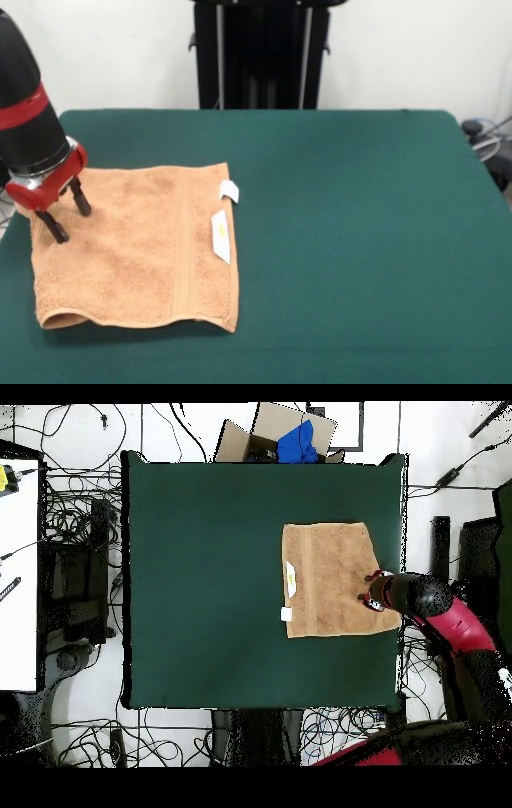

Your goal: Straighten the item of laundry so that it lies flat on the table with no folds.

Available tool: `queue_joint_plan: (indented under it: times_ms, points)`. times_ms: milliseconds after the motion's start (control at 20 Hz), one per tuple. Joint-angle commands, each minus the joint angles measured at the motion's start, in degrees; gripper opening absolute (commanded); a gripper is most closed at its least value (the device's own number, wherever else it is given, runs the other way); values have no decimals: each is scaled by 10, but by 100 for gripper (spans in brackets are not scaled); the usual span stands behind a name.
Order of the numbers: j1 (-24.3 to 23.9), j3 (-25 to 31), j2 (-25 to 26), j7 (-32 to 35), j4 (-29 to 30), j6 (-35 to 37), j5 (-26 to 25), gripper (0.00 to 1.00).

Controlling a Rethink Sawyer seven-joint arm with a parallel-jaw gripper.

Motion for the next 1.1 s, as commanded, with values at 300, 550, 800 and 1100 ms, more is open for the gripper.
queue_joint_plan:
  times_ms: [300,550,800,1100]
  points:
    - [35,-14,-78,166,93,59,8,100]
    - [44,-23,-138,180,70,95,27,100]
    - [58,-30,-151,190,13,148,37,100]
    - [78,-44,-147,212,-52,200,35,100]
